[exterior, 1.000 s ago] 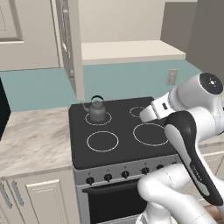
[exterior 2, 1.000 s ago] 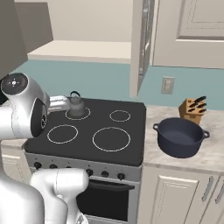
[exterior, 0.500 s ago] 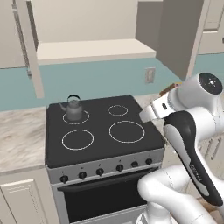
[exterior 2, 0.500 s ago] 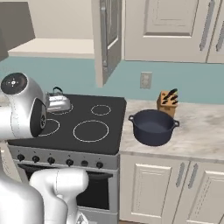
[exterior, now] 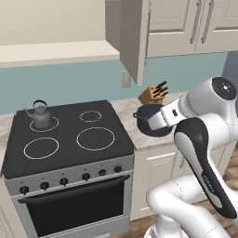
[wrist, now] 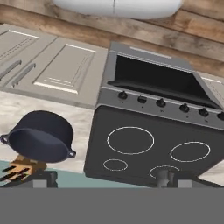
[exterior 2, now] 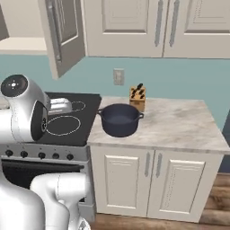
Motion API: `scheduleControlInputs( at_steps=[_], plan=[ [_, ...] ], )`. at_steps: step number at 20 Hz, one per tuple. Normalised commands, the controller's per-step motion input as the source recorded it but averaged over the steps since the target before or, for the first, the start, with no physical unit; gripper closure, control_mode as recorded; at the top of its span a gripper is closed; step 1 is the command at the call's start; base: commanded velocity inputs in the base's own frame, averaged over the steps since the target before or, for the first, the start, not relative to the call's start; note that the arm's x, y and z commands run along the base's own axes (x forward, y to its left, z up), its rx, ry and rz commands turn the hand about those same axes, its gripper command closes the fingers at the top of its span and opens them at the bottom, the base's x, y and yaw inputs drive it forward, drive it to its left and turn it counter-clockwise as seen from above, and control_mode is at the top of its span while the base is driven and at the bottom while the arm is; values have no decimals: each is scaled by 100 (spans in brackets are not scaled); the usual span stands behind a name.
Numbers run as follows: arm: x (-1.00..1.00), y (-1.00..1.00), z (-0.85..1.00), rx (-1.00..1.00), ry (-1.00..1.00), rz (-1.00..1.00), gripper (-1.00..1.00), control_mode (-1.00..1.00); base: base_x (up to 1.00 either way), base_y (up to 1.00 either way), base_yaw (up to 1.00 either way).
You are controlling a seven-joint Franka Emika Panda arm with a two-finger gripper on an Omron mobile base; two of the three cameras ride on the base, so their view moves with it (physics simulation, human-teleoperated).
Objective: Pick the kettle from the cabinet and place it on a stove burner. Then pick the pot from the counter and place it on another stove burner. Finally, turn both burners on.
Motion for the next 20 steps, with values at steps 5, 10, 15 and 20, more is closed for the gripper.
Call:
scheduleControlInputs(
  at_steps=[5,10,15,20],
  plan=[
    [0,0,0,0,0,0,-100,100,-17,-82,-5],
    [0,0,0,0,0,0,-100,100,-1,-71,-3],
    [0,0,0,0,0,0,-100,100,20,-38,-2],
    [0,0,0,0,0,0,-100,100,37,-3,0]
  ],
)
